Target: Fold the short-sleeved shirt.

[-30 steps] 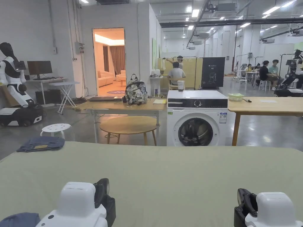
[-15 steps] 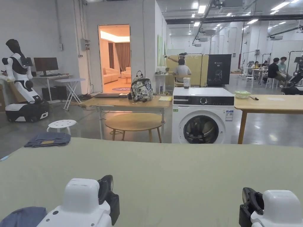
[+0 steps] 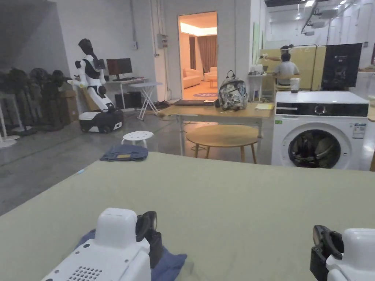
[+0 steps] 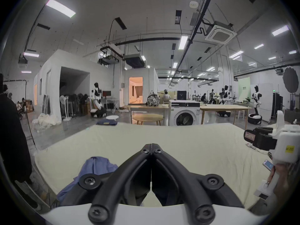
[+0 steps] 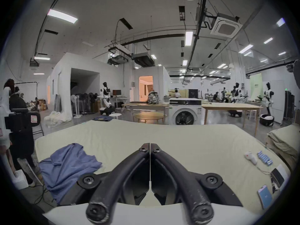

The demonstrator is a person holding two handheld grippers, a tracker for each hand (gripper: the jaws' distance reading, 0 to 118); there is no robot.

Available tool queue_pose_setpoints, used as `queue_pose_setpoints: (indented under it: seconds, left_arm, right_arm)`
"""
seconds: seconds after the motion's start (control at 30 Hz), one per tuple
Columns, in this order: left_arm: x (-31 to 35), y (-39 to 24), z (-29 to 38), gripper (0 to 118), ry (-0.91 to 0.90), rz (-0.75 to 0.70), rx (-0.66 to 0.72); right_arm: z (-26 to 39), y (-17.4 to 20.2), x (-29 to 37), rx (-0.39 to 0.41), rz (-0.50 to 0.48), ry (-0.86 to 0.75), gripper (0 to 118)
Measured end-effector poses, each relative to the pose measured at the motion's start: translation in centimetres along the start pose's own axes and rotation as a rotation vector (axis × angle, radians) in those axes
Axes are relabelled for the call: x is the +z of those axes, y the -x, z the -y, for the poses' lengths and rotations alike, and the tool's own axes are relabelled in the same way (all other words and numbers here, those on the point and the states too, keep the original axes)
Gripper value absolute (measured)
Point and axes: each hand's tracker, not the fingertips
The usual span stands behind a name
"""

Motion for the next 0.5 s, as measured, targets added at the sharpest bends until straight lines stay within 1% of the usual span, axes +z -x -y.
queue_pose_setpoints:
  seconds: [0.07, 0.1, 0.13, 0.2, 0.23, 0.27, 0.3, 0.33, 0.37, 0.4, 0.43, 0.47, 0.5]
  left_arm:
    - [-0.4, 2.3, 0.3, 0, 0.065, 0.053, 0.076]
    - [-1.0, 3.9, 0.7, 4, 0.100, 0.096, 0.091]
    - [-1.7, 5.5, 1.2, 14, 0.124, 0.105, 0.093]
    - [-4.0, 8.6, 2.2, 70, 0.209, 0.082, 0.088]
    - [-4.9, 9.6, 2.8, 73, 0.243, 0.068, 0.084]
    - [-6.2, 10.7, 3.5, 73, 0.242, 0.050, 0.061]
    - [-7.8, 11.7, 4.3, 73, 0.303, 0.028, 0.024]
    - [-9.1, 12.4, 4.9, 76, 0.349, -0.001, -0.009]
    - [-10.9, 13.0, 5.8, 85, 0.378, -0.031, -0.009]
    - [-12.9, 13.5, 6.8, 92, 0.418, 0.010, 0.022]
    - [-14.5, 14.1, 7.9, 95, 0.482, 0.040, 0.055]
    - [-16.4, 14.6, 9.2, 95, 0.542, 0.044, 0.067]
    - [-18.1, 15.1, 10.8, 95, 0.582, 0.029, 0.079]
  right_arm:
    - [0.5, 0.6, -0.6, 0.018, -0.044, 0.025, 0]
    - [0.9, 0.7, -0.8, 0.040, -0.059, 0.036, 0]
    - [1.3, 0.8, -1.0, 0.057, -0.064, 0.043, 0]
    - [2.5, 0.7, -1.4, 0.092, -0.087, 0.072, 0]
    - [3.1, 0.5, -1.6, 0.097, -0.089, 0.083, 0]
    - [3.7, 0.3, -2.1, 0.102, -0.083, 0.101, 0]
    - [4.3, 0.1, -2.6, 0.104, -0.076, 0.131, 0]
    - [4.8, 0.0, -3.0, 0.107, -0.065, 0.153, 0]
    - [5.3, -0.1, -3.4, 0.110, -0.050, 0.169, 0]
    - [5.9, -0.4, -4.0, 0.099, -0.050, 0.194, 0]
    - [6.3, -0.7, -4.3, 0.087, -0.059, 0.217, 0]
    - [6.7, -1.0, -4.7, 0.079, -0.064, 0.239, 0]
    - [7.1, -1.2, -4.9, 0.088, -0.058, 0.249, 0]
